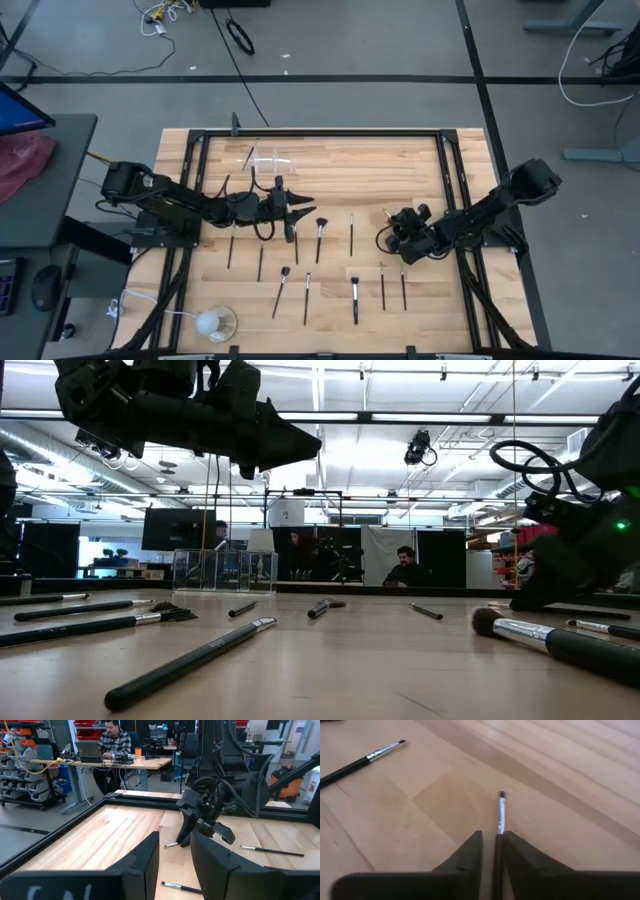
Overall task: Put items in baskets/containers
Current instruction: Put the eyeshadow brush into the middle section of the transparent organizer
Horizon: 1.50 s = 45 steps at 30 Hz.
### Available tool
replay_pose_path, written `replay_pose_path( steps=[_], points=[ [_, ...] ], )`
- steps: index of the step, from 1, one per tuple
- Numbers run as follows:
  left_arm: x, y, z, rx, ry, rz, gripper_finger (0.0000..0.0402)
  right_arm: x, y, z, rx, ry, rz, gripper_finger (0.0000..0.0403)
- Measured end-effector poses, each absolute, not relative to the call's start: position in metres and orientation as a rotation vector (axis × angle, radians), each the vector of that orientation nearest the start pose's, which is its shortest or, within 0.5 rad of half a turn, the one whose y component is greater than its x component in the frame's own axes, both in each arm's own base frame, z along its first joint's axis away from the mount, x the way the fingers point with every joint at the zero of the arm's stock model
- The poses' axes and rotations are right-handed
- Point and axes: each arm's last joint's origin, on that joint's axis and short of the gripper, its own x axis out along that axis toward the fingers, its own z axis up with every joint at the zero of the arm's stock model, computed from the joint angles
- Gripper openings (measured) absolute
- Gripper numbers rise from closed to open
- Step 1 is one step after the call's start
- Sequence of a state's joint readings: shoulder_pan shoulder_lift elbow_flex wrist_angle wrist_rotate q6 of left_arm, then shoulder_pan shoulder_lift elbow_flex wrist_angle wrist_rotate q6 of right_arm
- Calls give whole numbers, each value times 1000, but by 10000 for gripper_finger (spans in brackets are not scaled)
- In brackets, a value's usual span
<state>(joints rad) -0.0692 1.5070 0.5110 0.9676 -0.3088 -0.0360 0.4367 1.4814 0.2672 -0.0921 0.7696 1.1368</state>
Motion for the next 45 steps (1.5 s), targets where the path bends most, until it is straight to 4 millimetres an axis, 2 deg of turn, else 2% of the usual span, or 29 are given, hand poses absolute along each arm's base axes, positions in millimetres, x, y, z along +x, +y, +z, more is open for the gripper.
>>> replay_pose_path(
  steps=[5, 13, 17, 21, 29, 33, 38, 42, 45],
  points=[
    [282, -11, 190, -32, 37, 240, 117, 154, 50, 72, 249, 754, -794, 11],
    [282, -11, 188, -28, 55, 238, 117, 154, 51, 73, 213, 756, -774, 9],
    [282, -12, 188, -30, 55, 182, 117, 155, 51, 78, 230, 733, -738, 7],
    [282, -14, 188, -24, 56, 136, 117, 162, 53, 90, 249, 660, -661, 6],
    [289, -14, 180, 15, 24, 103, 117, 190, 64, 135, 188, 302, -486, 6],
    [309, -11, 168, 20, -13, 11, 128, 200, 68, 163, 118, 95, -402, 7],
    [351, -6, 161, 13, -37, -61, 187, 200, 71, 198, 25, -171, -279, 8],
    [385, -1, 169, -10, -97, -76, 236, 197, 71, 214, -46, -329, -194, 8],
    [406, -2, 180, 4, -153, -133, 248, 197, 69, 217, -76, -367, -160, 9]
  ],
)
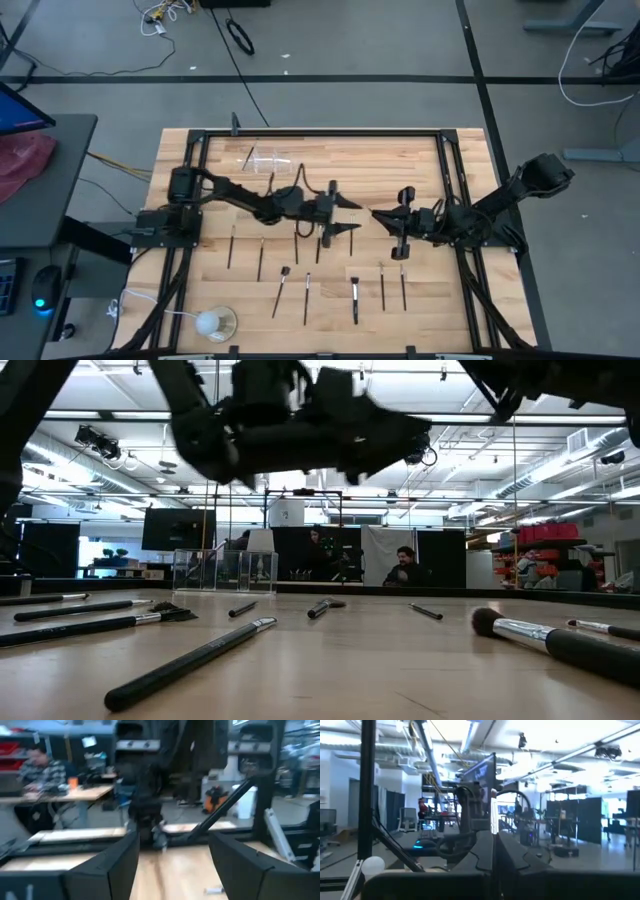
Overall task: Put items in baskets/containers
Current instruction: Put the eyeshadow brush into the middle section of the transparent organizer
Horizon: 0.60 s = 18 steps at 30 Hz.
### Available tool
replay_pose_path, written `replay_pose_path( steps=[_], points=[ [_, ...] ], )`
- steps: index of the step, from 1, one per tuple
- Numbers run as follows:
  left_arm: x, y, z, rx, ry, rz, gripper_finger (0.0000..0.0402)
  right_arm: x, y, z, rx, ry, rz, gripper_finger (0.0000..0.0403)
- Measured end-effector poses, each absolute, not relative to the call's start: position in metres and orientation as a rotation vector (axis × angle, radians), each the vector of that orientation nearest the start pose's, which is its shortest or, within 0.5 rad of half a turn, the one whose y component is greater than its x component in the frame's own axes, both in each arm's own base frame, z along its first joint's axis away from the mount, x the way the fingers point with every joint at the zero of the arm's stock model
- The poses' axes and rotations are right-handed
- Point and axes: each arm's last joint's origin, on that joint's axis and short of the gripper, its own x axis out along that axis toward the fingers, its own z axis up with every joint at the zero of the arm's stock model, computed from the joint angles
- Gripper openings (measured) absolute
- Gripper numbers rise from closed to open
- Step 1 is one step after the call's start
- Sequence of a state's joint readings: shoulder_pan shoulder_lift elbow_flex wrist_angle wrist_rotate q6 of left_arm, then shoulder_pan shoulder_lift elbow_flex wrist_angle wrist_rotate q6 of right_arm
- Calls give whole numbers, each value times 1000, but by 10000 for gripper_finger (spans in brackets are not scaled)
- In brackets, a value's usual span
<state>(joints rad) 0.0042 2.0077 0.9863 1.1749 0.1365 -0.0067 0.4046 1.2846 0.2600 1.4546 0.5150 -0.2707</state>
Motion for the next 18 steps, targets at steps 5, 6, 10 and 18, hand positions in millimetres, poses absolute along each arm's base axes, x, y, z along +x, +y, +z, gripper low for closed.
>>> replay_pose_path(
  steps=[5, 6, 10, 18],
  points=[
    [431, -4, 202, 14, -239, -168, 230, 199, 66, 217, -84, -366, -166, 9],
    [435, -4, 205, 14, -239, -168, 223, 199, 66, 217, -84, -366, -166, 9],
    [445, -3, 218, 19, -255, -165, 194, 199, 66, 217, -84, -366, -166, 9],
    [448, -4, 225, 21, -264, -174, 111, 199, 66, 218, -81, -372, -164, 9]
  ],
)
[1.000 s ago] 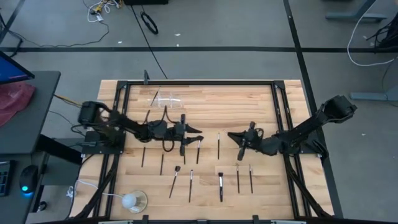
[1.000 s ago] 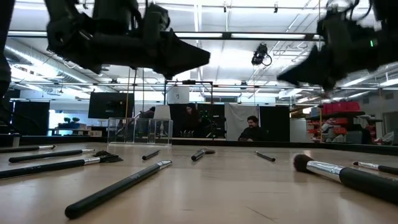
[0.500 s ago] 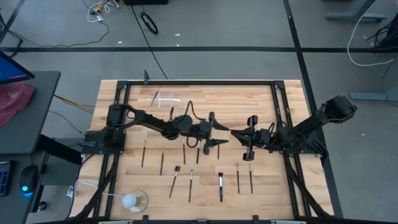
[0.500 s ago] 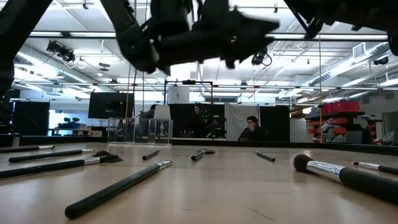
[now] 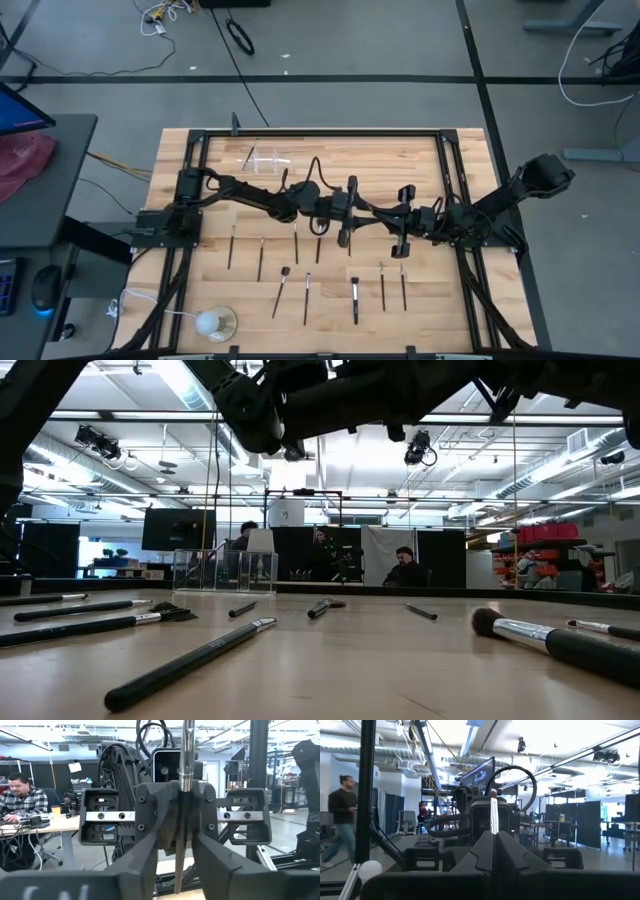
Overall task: Put items in baskets/containers
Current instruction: Put the eyeshadow brush into the middle section of the transparent organizer
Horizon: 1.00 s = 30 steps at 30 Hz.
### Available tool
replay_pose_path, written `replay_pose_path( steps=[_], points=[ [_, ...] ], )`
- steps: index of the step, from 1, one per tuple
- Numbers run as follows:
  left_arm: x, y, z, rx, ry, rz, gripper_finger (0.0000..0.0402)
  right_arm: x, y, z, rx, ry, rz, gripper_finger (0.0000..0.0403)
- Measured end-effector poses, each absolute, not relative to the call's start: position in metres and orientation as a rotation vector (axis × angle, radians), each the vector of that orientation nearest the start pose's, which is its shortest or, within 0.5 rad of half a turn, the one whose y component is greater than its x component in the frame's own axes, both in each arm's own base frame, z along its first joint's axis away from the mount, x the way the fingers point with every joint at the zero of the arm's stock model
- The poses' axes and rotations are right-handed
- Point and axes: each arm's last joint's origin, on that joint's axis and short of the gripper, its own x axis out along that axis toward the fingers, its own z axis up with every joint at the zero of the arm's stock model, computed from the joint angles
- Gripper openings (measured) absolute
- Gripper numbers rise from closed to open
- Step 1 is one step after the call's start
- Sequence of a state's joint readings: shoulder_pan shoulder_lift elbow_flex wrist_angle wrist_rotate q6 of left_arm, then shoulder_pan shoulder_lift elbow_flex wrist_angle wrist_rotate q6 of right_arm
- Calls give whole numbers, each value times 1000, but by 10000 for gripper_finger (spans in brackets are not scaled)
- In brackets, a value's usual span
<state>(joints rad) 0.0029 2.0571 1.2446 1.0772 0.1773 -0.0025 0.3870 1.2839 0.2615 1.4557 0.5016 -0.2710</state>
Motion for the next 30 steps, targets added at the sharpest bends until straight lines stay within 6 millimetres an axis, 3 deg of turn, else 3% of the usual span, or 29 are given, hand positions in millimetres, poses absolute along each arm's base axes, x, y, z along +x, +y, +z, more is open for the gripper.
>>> replay_pose_path(
  steps=[6, 17, 24, 30],
  points=[
    [448, -5, 225, 65, -268, -193, 19, 199, 66, 217, -87, -361, -164, 10],
    [449, -7, 222, 60, -209, -221, 16, 200, 67, 213, -31, -328, -158, 39],
    [441, 0, 229, 71, 62, -66, 16, 191, 74, 218, -41, -300, -246, 105],
    [416, 9, 238, 133, 365, 199, 16, 176, 83, 229, -130, -299, -318, 155]
  ],
)
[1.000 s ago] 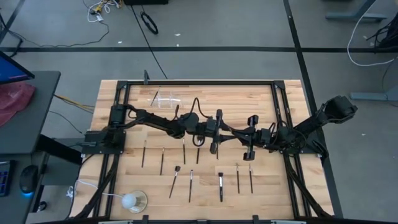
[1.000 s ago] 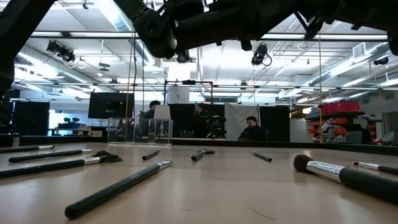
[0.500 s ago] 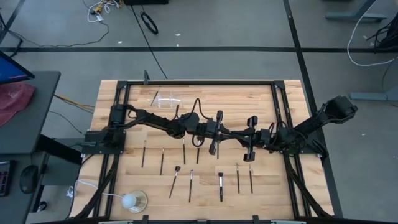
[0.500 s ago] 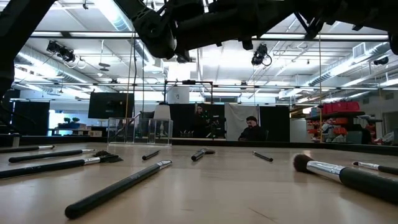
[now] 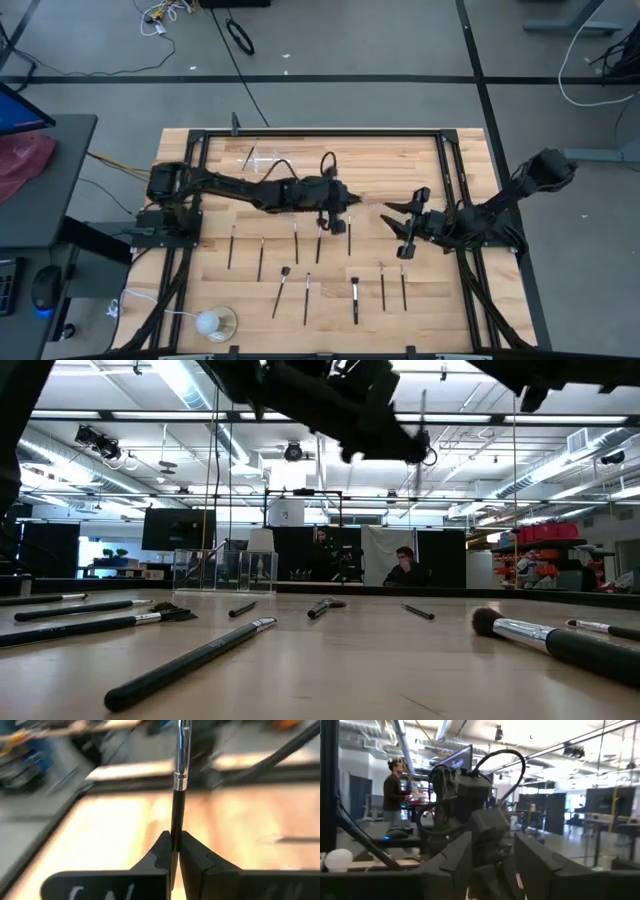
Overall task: Put items in baskets/containers
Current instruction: Put the eyeshadow brush into the middle section of the transparent organizer
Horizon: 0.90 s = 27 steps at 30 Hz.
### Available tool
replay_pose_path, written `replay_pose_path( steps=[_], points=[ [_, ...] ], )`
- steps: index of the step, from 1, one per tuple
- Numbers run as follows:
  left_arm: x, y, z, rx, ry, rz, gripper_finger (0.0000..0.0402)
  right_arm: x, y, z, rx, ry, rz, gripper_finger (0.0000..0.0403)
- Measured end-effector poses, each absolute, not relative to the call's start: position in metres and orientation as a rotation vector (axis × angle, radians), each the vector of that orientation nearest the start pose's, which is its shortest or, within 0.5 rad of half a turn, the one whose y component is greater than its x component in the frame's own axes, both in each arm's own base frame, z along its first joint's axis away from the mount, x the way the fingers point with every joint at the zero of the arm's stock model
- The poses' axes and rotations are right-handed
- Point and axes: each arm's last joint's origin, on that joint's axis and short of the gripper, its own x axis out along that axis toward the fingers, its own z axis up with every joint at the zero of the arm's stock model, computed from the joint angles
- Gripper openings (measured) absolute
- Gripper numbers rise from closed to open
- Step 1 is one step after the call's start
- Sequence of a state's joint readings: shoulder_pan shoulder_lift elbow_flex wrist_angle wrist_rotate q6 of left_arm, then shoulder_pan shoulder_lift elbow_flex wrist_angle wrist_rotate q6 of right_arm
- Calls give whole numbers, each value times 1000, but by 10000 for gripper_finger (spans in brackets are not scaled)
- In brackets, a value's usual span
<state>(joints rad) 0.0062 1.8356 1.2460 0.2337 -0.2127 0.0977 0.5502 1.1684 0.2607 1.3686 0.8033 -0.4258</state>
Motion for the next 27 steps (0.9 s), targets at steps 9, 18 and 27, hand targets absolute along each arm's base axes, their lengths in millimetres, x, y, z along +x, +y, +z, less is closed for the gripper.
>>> replay_pose_path(
  steps=[9, 18, 27],
  points=[
    [327, 68, 244, 37, 565, 575, 16, 174, 88, 225, -138, -241, -328, 168],
    [250, 139, 232, -118, 734, 921, 16, 175, 88, 224, -136, -230, -326, 155],
    [243, 158, 206, -160, 821, 922, 21, 175, 87, 224, -139, -232, -323, 155]
  ],
)
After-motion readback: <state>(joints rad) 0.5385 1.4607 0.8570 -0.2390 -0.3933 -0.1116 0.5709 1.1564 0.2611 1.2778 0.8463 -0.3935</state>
